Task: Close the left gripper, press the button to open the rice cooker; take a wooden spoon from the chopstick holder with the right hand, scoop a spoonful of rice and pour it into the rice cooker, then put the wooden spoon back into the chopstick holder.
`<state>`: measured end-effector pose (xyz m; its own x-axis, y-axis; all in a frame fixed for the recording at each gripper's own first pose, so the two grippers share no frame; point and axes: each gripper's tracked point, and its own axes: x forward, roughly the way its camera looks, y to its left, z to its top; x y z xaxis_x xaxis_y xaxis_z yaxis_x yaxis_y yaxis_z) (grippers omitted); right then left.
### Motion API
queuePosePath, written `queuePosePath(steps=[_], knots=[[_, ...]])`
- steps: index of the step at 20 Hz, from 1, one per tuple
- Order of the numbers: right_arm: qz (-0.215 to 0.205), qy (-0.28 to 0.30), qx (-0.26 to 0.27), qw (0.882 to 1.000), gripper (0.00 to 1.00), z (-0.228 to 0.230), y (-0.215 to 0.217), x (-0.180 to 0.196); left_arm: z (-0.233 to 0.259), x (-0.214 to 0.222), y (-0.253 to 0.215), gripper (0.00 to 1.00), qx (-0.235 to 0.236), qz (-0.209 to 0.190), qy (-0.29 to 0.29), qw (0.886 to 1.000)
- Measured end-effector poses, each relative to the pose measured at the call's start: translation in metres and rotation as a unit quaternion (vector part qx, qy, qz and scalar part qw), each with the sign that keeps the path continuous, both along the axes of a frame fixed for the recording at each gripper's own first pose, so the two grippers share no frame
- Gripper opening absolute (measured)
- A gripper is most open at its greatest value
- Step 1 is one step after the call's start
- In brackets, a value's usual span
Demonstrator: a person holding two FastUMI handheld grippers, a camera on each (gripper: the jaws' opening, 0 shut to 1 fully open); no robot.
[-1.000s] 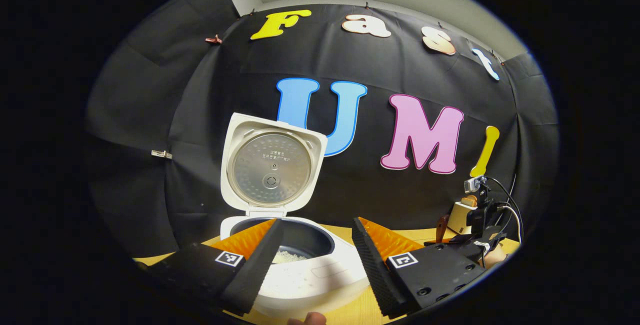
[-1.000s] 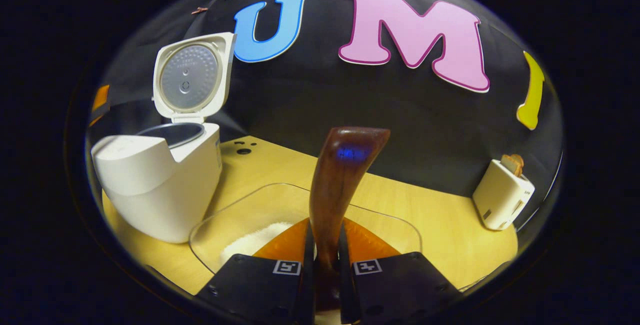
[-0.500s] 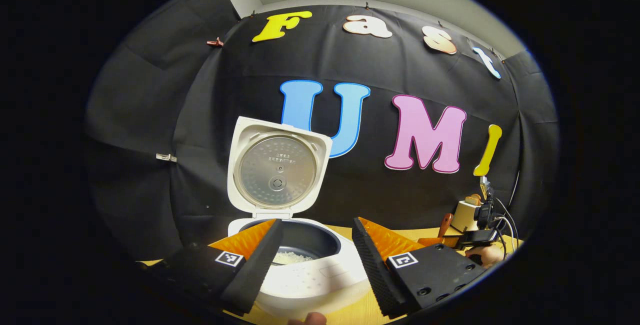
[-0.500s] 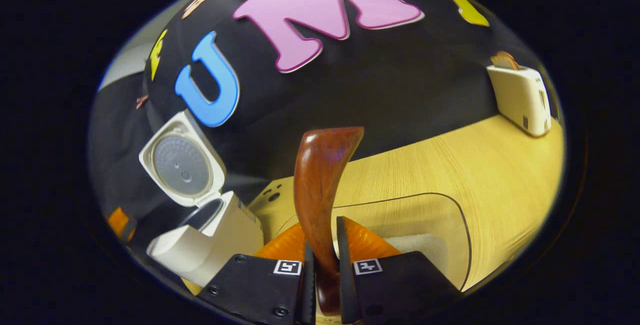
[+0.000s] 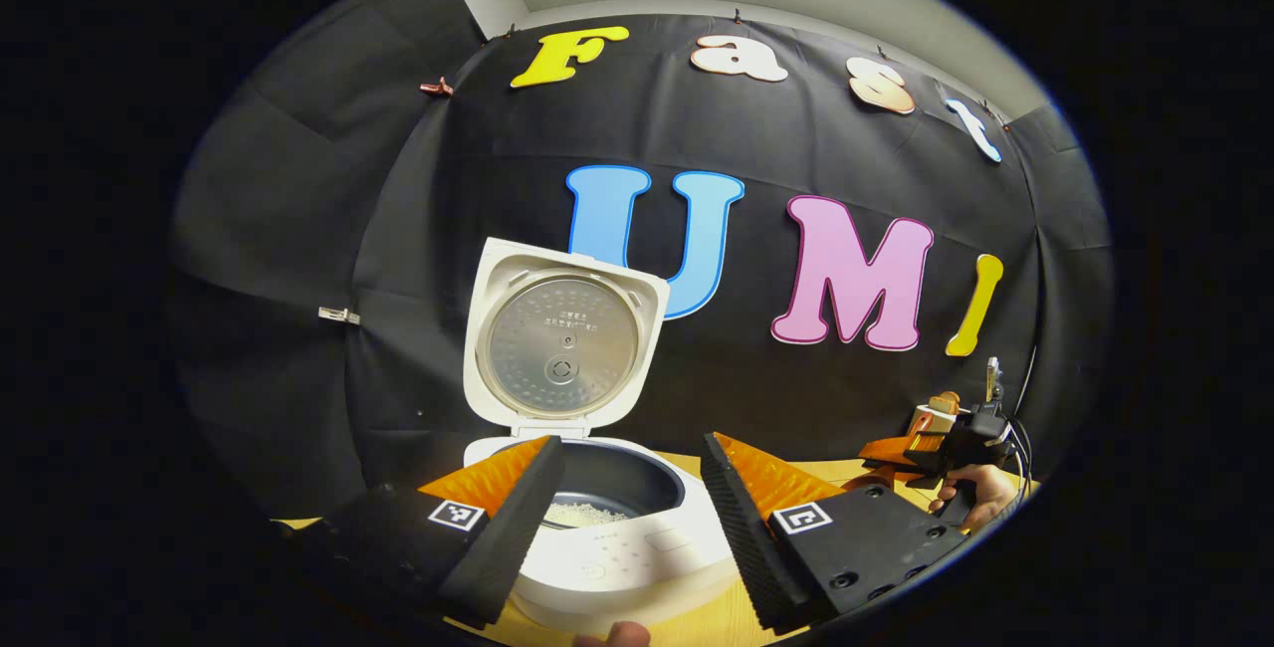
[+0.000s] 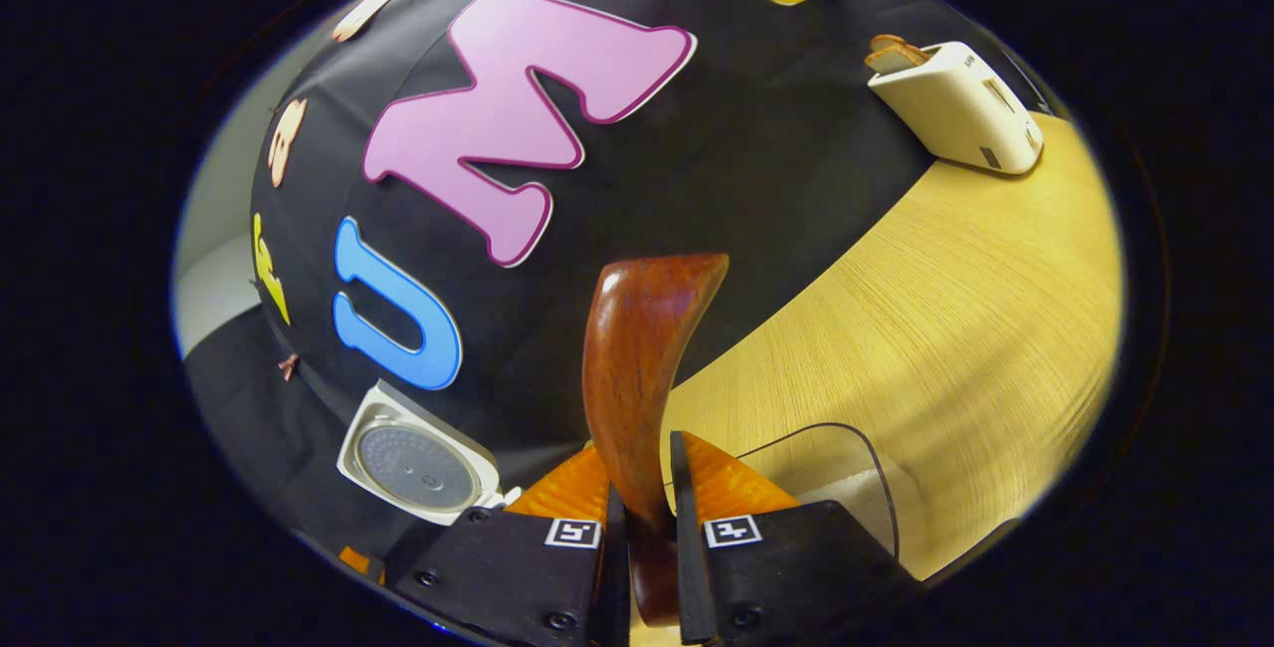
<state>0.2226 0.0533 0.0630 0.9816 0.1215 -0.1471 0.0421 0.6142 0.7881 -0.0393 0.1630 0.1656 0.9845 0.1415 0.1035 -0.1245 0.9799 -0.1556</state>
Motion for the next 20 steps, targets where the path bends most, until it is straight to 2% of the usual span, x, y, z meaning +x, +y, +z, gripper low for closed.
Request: queuePosePath(steps=[5, 9, 15, 20], knots=[[-0.024, -0.017, 0.032, 0.999, 0.23, 0.026, -0.01, 0.002, 0.0, -0.006, 0.006, 0.9, 0.001, 0.005, 0.001, 1.0], [-0.019, -0.032, 0.049, 0.998, 0.23, 0.059, 0.006, 0.009, 0.001, -0.013, 0.014, 0.9, -0.002, 0.013, -0.001, 1.0], [0.03, -0.06, 0.058, 0.996, 0.23, 0.112, 0.084, 0.027, -0.002, -0.027, 0.032, 0.9, -0.008, 0.03, 0.0, 1.0], [0.064, -0.066, 0.054, 0.994, 0.23, 0.127, 0.155, 0.048, -0.004, -0.042, 0.053, 0.9, -0.014, 0.049, 0.001, 0.999]])
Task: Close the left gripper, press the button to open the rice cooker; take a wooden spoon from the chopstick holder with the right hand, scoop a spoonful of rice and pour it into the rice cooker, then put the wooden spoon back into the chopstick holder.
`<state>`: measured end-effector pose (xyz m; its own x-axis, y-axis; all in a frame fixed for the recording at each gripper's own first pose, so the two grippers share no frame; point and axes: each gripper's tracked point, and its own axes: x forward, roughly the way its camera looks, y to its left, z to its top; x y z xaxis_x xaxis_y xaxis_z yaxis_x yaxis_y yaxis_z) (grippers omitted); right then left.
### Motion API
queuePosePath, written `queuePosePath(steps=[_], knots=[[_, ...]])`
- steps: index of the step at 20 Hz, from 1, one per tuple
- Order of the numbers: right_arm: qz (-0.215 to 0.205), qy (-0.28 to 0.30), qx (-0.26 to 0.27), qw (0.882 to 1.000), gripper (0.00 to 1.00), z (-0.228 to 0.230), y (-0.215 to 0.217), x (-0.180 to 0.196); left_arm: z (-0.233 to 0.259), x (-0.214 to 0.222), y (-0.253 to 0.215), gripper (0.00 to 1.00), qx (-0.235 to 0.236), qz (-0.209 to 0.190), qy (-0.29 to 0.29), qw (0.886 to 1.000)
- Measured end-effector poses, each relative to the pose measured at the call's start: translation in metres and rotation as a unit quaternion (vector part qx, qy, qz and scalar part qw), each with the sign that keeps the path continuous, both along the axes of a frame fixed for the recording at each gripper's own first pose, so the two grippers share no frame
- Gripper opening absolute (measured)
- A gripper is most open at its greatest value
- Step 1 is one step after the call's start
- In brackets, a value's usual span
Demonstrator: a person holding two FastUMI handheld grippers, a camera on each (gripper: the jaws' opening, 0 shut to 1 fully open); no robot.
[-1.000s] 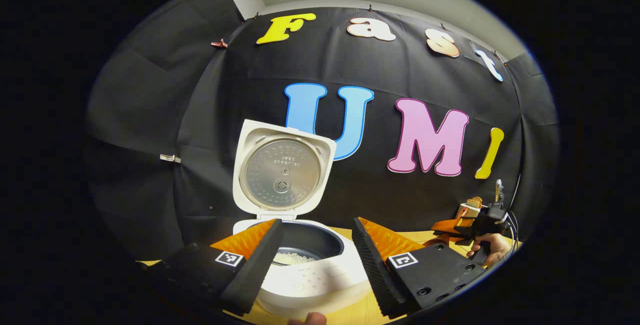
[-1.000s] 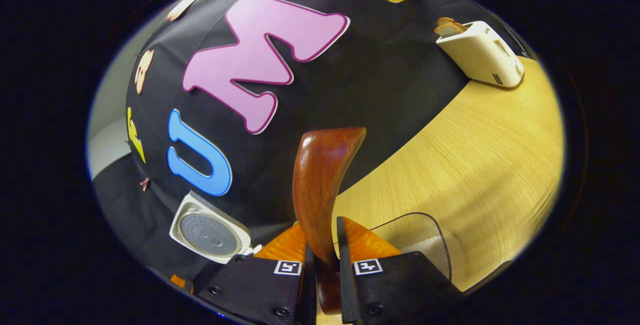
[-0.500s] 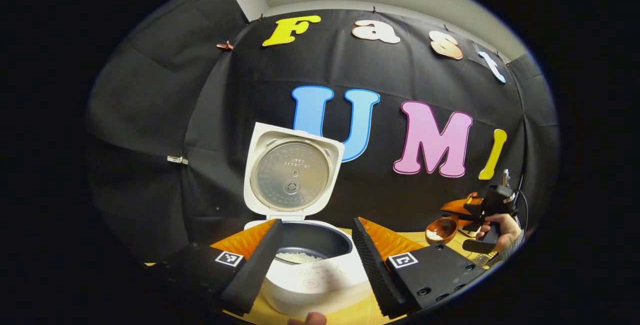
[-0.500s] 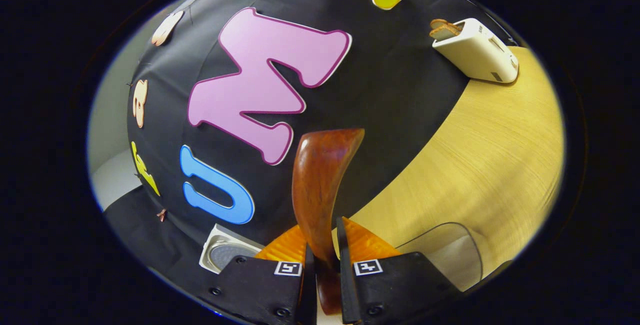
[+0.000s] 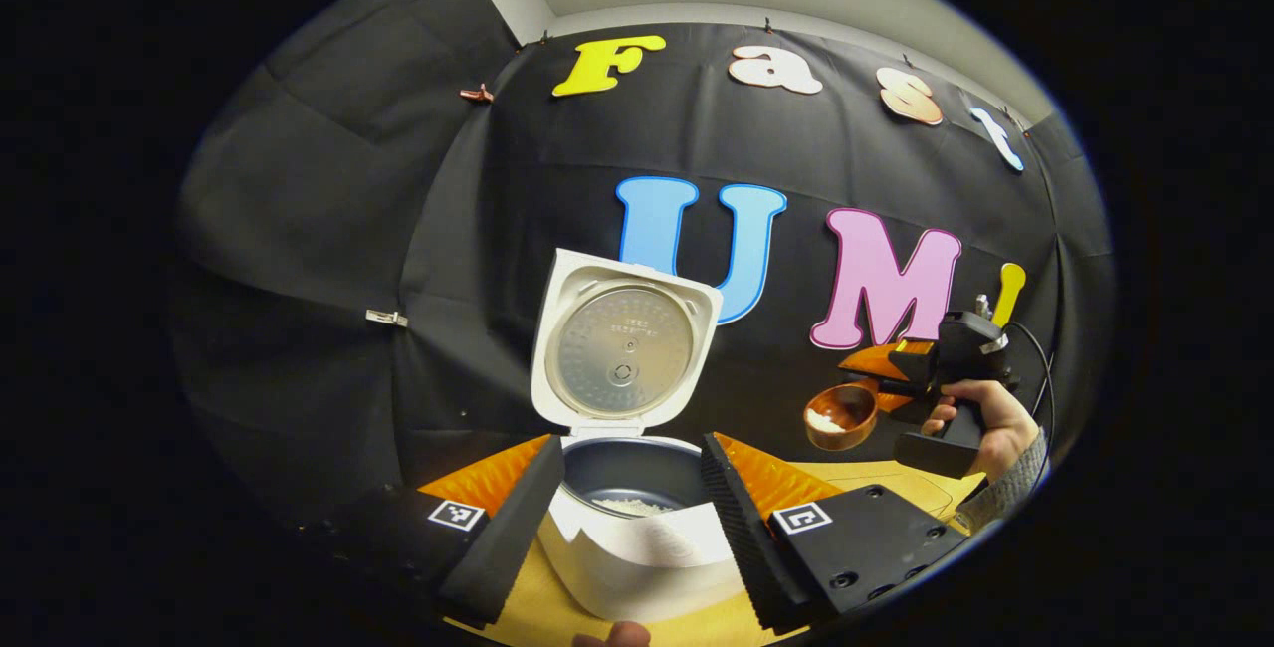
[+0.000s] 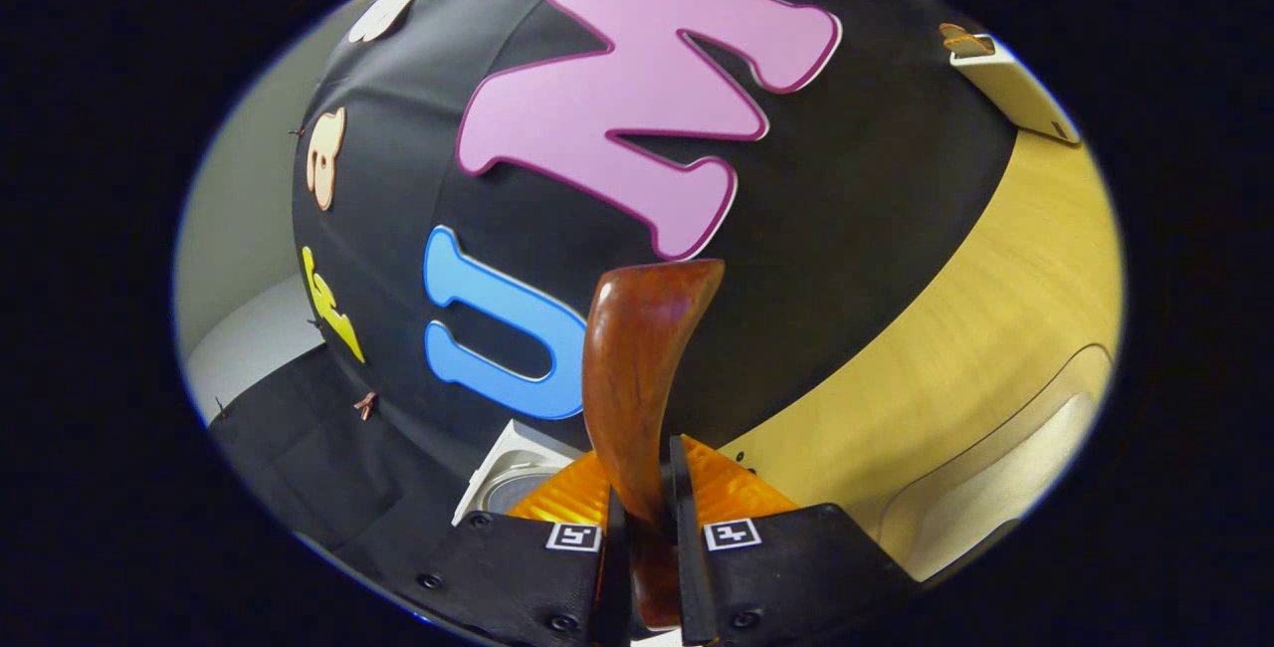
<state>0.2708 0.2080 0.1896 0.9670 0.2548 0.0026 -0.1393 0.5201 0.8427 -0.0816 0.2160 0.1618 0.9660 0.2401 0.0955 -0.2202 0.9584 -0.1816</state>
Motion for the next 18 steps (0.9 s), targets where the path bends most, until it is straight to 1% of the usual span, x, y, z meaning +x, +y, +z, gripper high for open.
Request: queuePosePath(steps=[6, 8, 10, 12, 15, 17, 18], knots=[[0.021, 0.001, -0.028, 0.999, 0.22, -0.008, 0.067, 0.021, -0.005, -0.015, 0.03, 0.9, -0.007, 0.026, 0.004, 1.0], [0.023, 0.001, -0.05, 0.998, 0.22, -0.014, 0.083, 0.026, -0.007, -0.02, 0.038, 0.9, -0.01, 0.033, 0.005, 0.999], [0.024, -0.005, -0.083, 0.996, 0.22, -0.018, 0.096, 0.03, -0.01, -0.023, 0.046, 0.9, -0.014, 0.039, 0.007, 0.999], [0.026, -0.017, -0.129, 0.991, 0.22, -0.018, 0.109, 0.032, -0.012, -0.026, 0.053, 0.9, -0.018, 0.043, 0.009, 0.999], [0.032, -0.039, -0.191, 0.98, 0.22, -0.013, 0.125, 0.034, -0.015, -0.029, 0.062, 0.9, -0.024, 0.048, 0.009, 0.999], [0.044, -0.055, -0.231, 0.97, 0.22, -0.011, 0.138, 0.032, -0.016, -0.029, 0.064, 0.9, -0.031, 0.048, 0.008, 0.998], [0.051, -0.063, -0.257, 0.963, 0.22, -0.012, 0.146, 0.03, -0.02, -0.03, 0.065, 0.9, -0.032, 0.048, 0.008, 0.998]])
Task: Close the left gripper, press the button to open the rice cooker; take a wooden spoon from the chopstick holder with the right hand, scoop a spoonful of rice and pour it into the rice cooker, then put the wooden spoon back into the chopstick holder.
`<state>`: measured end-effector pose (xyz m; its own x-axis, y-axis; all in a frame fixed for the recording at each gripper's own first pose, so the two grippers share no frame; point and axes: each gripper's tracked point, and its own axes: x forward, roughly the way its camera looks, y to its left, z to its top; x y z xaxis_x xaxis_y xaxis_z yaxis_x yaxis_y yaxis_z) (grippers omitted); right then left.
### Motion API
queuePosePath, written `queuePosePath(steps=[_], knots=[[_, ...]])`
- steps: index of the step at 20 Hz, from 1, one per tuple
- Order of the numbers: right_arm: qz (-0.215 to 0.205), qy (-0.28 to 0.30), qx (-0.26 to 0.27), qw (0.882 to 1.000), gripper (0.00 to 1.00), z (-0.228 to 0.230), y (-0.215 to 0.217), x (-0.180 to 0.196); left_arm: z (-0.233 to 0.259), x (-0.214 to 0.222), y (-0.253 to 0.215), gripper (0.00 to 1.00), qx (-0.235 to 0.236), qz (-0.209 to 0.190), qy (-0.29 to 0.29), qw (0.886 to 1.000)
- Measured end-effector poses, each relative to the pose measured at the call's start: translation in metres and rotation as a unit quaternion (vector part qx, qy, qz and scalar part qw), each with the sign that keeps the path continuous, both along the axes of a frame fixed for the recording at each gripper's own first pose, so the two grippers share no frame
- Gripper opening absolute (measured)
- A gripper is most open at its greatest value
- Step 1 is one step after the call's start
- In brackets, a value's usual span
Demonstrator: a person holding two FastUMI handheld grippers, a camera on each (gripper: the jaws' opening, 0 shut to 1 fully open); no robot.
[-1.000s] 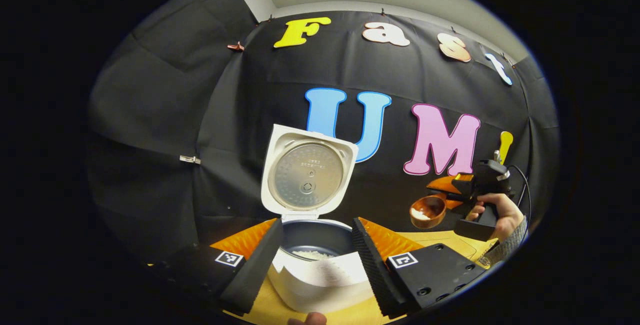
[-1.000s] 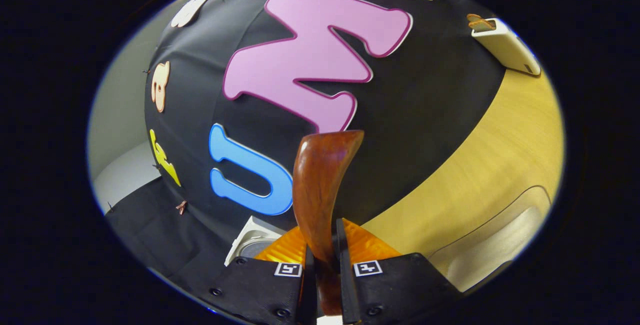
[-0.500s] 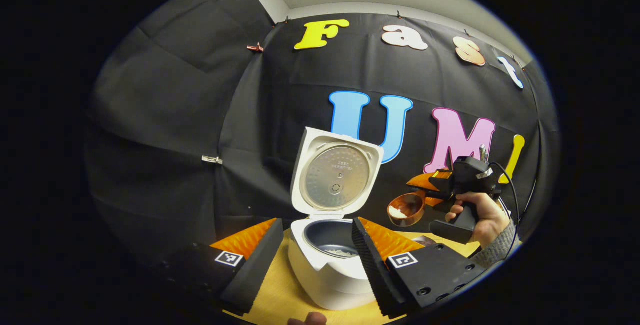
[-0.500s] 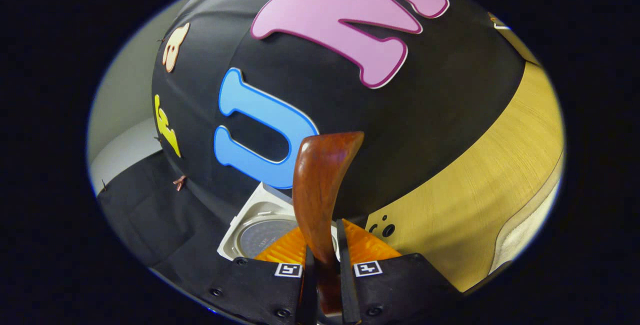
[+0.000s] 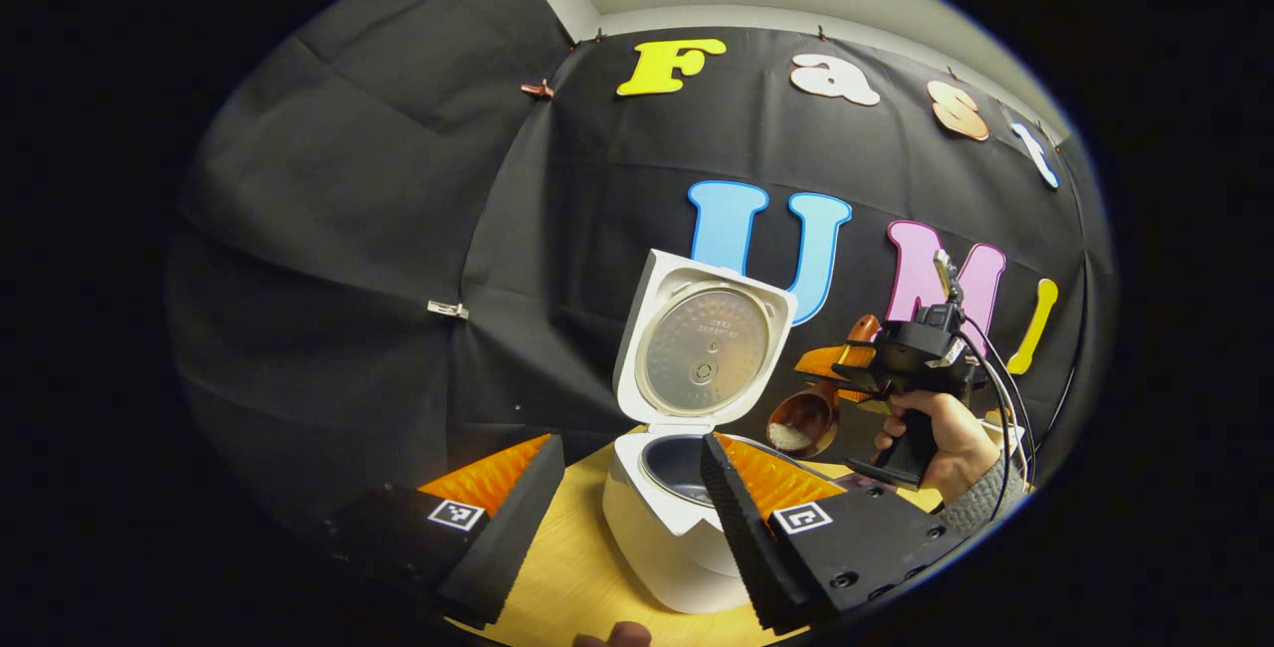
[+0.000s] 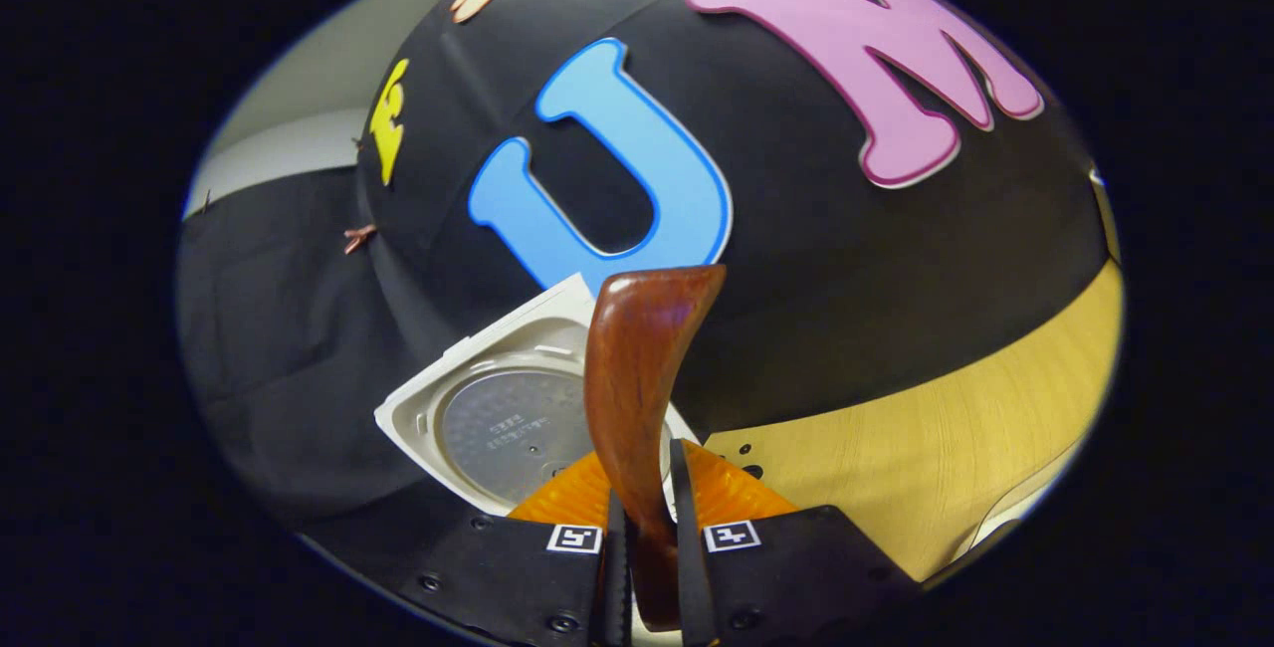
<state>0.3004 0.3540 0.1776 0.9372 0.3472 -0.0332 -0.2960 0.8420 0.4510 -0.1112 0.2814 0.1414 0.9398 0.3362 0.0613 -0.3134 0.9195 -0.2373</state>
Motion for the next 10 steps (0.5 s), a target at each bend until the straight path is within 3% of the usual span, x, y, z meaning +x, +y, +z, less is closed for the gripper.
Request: queuePosePath(steps=[3, 10], knots=[[0.01, -0.029, -0.084, 0.996, 0.22, -0.003, 0.016, -0.003, -0.002, 0.0, 0.002, 0.9, 0.003, 0.001, 0.004, 1.0], [0.038, -0.076, -0.193, 0.978, 0.22, -0.002, 0.047, -0.014, -0.004, 0.0, 0.001, 0.9, 0.002, -0.003, 0.005, 1.0]])
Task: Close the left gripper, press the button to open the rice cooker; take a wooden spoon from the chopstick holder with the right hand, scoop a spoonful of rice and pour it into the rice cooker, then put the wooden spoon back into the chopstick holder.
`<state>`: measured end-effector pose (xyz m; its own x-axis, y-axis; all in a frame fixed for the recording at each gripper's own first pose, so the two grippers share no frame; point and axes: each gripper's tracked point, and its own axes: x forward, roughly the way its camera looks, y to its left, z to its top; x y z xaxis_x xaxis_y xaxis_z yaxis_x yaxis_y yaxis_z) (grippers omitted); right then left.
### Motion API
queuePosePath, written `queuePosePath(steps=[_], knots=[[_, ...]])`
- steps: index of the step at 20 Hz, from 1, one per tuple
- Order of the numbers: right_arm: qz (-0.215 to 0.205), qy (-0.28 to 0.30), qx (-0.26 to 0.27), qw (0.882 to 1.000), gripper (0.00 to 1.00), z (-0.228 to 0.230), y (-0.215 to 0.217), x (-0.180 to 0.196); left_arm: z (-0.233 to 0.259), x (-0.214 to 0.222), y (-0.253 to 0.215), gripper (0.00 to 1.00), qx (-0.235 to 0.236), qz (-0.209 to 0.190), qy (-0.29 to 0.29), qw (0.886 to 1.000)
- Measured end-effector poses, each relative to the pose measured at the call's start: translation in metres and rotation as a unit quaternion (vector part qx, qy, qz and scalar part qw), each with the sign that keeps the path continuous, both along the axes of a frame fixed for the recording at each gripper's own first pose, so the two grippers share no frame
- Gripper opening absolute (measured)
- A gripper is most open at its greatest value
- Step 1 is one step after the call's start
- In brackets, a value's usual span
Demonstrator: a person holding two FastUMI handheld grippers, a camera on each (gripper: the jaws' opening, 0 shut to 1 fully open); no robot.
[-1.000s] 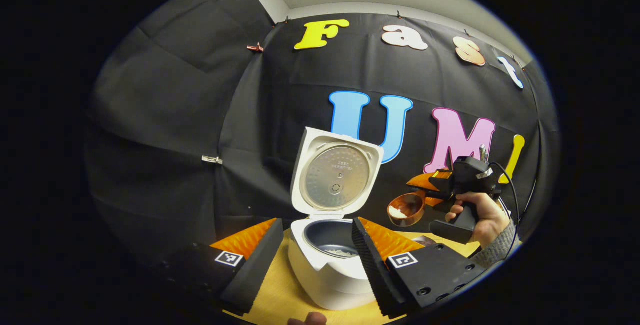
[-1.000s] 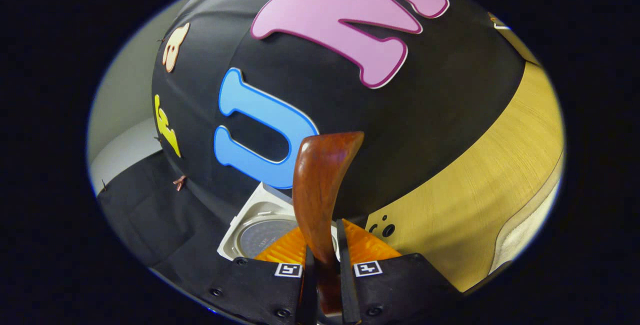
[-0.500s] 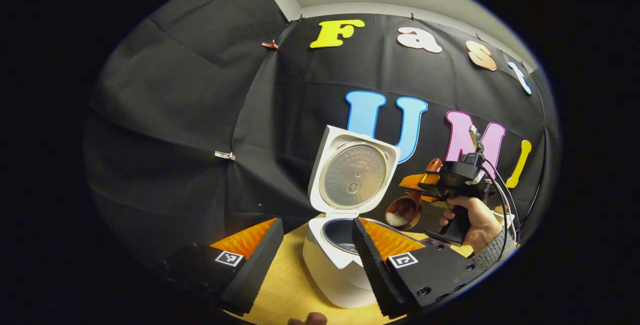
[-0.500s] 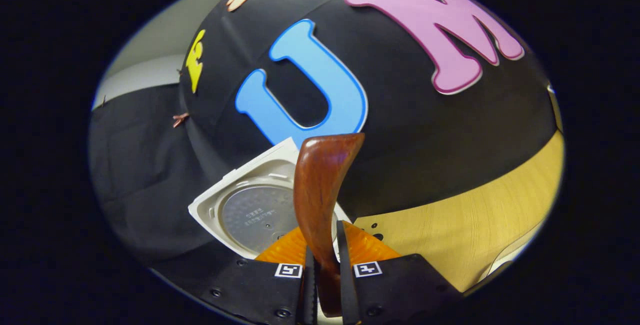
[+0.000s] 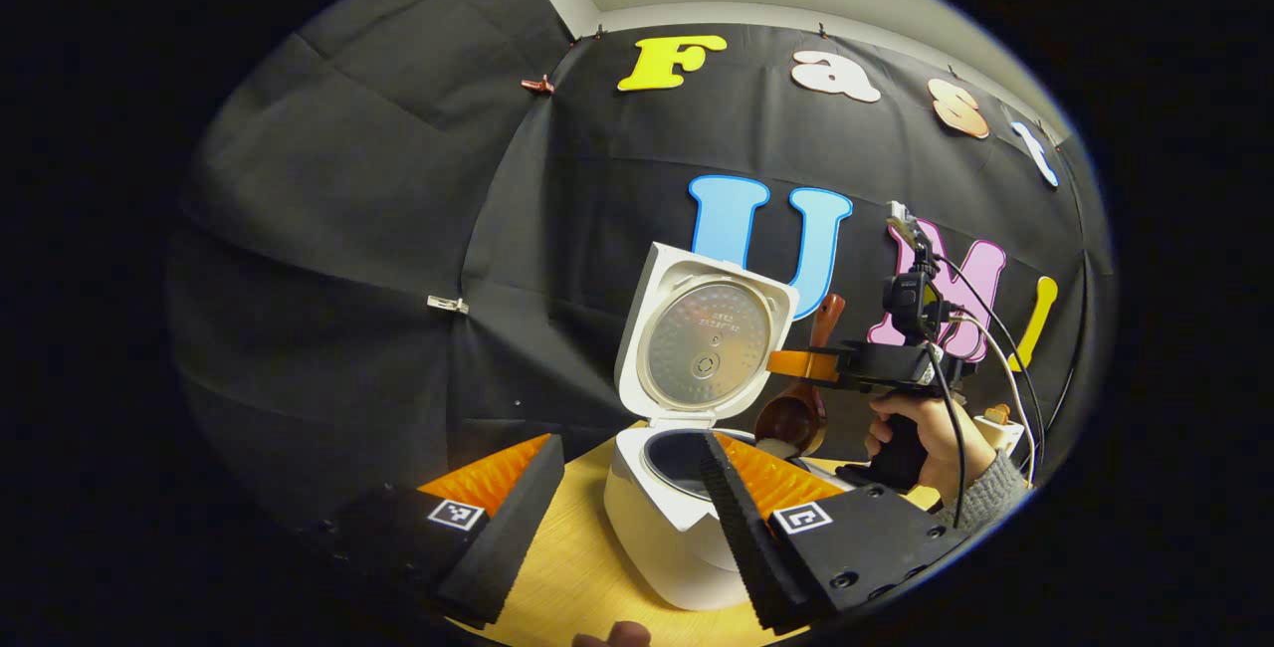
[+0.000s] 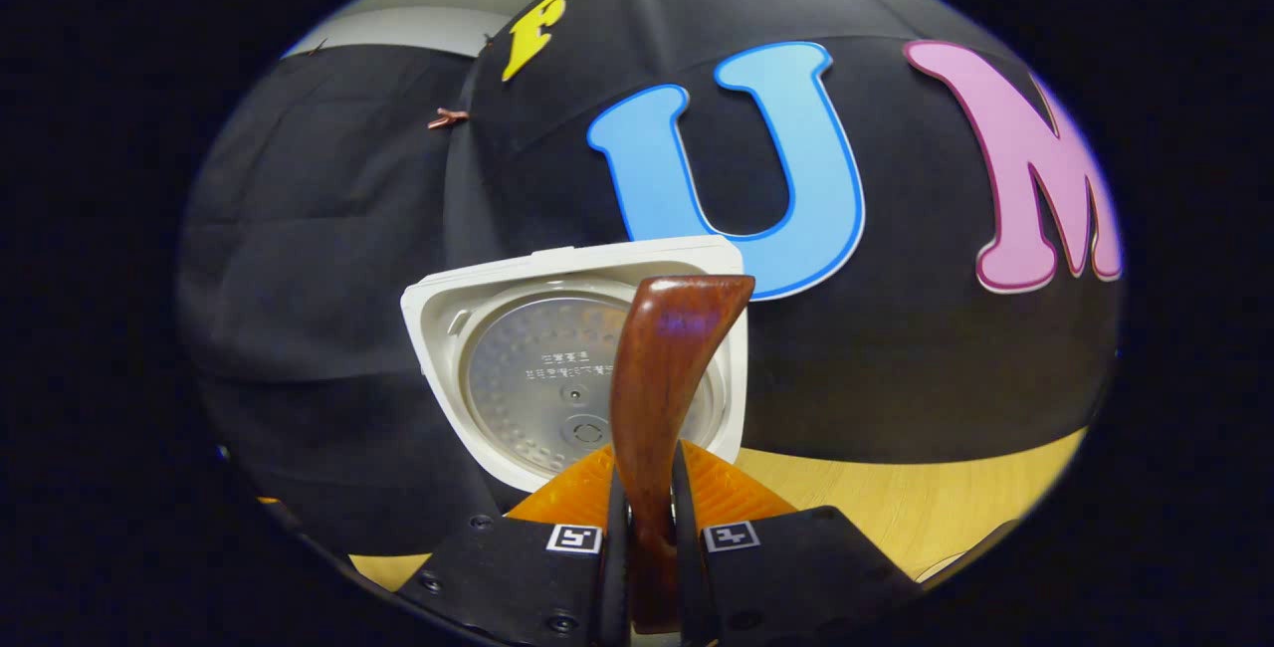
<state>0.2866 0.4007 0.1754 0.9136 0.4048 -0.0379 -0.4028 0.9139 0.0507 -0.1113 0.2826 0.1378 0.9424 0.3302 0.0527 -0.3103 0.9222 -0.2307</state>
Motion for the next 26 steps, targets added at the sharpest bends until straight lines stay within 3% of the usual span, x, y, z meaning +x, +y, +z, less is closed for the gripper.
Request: queuePosePath(steps=[8, 13, 15, 17, 19, 22, 26], knots=[[0.024, -0.095, -0.125, 0.987, 0.22, 0.012, 0.034, -0.021, -0.001, -0.001, 0.001, 0.9, -0.002, 0.001, 0.002, 1.0], [0.015, -0.128, -0.17, 0.977, 0.22, 0.014, 0.039, -0.026, 0.0, 0.0, 0.0, 0.9, 0.001, 0.001, 0.004, 1.0], [0.016, -0.097, -0.133, 0.986, 0.22, 0.01, 0.034, -0.023, 0.001, 0.0, -0.002, 0.9, 0.004, 0.002, 0.005, 1.0], [0.021, -0.04, -0.056, 0.997, 0.22, 0.008, 0.03, -0.019, 0.001, -0.001, -0.003, 0.9, 0.005, 0.001, 0.006, 1.0], [0.026, 0.003, 0.02, 0.999, 0.23, 0.013, 0.015, -0.017, 0.002, 0.0, -0.006, 0.9, 0.006, 0.0, 0.006, 1.0], [0.012, 0.028, 0.105, 0.994, 0.22, 0.029, -0.028, -0.019, 0.004, 0.003, -0.01, 0.9, 0.007, -0.004, 0.005, 1.0], [0.01, 0.044, 0.21, 0.977, 0.22, 0.053, -0.088, -0.03, 0.006, 0.01, -0.021, 0.9, 0.013, -0.012, 0.004, 1.0]])
